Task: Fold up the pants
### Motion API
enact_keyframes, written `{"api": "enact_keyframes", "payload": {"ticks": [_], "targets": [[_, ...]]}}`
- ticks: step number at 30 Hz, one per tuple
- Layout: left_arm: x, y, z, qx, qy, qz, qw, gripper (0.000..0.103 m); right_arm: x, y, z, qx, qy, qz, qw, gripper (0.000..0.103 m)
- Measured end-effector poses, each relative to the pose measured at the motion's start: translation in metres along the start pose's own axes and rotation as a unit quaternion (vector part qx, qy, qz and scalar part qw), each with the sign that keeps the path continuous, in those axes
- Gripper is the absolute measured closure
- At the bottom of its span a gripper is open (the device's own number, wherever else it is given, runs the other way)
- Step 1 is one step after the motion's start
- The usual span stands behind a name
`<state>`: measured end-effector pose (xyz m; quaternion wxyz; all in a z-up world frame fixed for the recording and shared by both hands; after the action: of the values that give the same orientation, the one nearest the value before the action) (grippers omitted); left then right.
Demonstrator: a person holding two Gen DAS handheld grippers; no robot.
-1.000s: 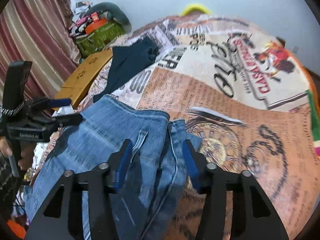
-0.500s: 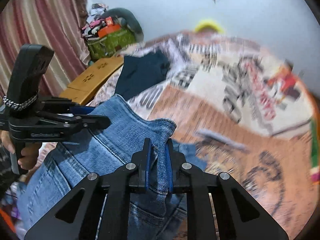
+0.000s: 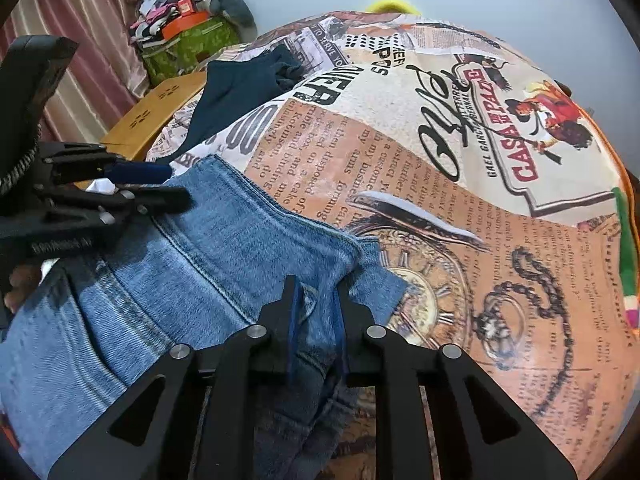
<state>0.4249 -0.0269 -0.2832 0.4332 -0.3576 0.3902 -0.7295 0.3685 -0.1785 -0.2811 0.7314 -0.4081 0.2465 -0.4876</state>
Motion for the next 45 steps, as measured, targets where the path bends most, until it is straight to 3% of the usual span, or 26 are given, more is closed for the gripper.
{"api": "enact_keyframes", "payload": {"ticks": [5, 9, 12, 14, 21, 27, 39, 43, 45], "targets": [[0.015, -0.048, -0.009, 0.037, 0.018, 0.010, 0.9991, 0.062, 0.000, -0.040, -0.005, 0.034, -0.017, -0.034, 0.999, 0.081], [0.030, -0.060, -0.029, 0.041, 0.029, 0.003, 0.9987, 0.046, -0.014, -0.064, -0.014, 0.044, -0.022, -0.004, 0.999, 0.063], [0.033, -0.040, -0.049, 0.009, 0.025, 0.009, 0.9996, 0.044, -0.028, -0.063, -0.027, 0.034, -0.026, 0.021, 0.999, 0.054], [0.034, -0.026, -0.063, -0.001, 0.038, 0.027, 0.9989, 0.040, -0.038, -0.050, -0.041, 0.007, -0.031, 0.024, 0.999, 0.054], [0.027, -0.051, -0.095, 0.011, 0.041, 0.053, 0.9977, 0.037, -0.034, -0.059, -0.063, 0.000, 0.000, 0.033, 0.999, 0.051], [0.016, -0.063, -0.120, 0.030, -0.002, 0.029, 0.9991, 0.037, -0.024, -0.067, -0.082, -0.010, 0.029, 0.041, 0.999, 0.049], [0.001, -0.093, -0.118, 0.050, -0.042, 0.038, 0.9972, 0.036, -0.016, -0.087, -0.092, 0.006, 0.023, 0.020, 1.000, 0.043], [0.000, -0.107, -0.100, 0.074, -0.048, 0.026, 0.9957, 0.025, -0.009, -0.091, -0.084, 0.017, 0.037, 0.015, 0.999, 0.043], [0.003, -0.108, -0.088, 0.084, -0.054, 0.005, 0.9950, 0.014, -0.003, -0.093, -0.077, 0.028, 0.060, 0.027, 0.997, 0.037]]}}
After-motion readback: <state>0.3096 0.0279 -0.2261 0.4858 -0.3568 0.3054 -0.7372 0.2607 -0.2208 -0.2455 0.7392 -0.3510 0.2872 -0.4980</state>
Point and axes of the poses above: each gripper's, at about its wrist camera, not at the fingertips, and y roughly the way its jaws point, x to its right, z to its top, the point moved 6 cm from there along y, roughly the way its jaws point, and after that the axes turned 13 degrees about -z, right-handed, at the moved point
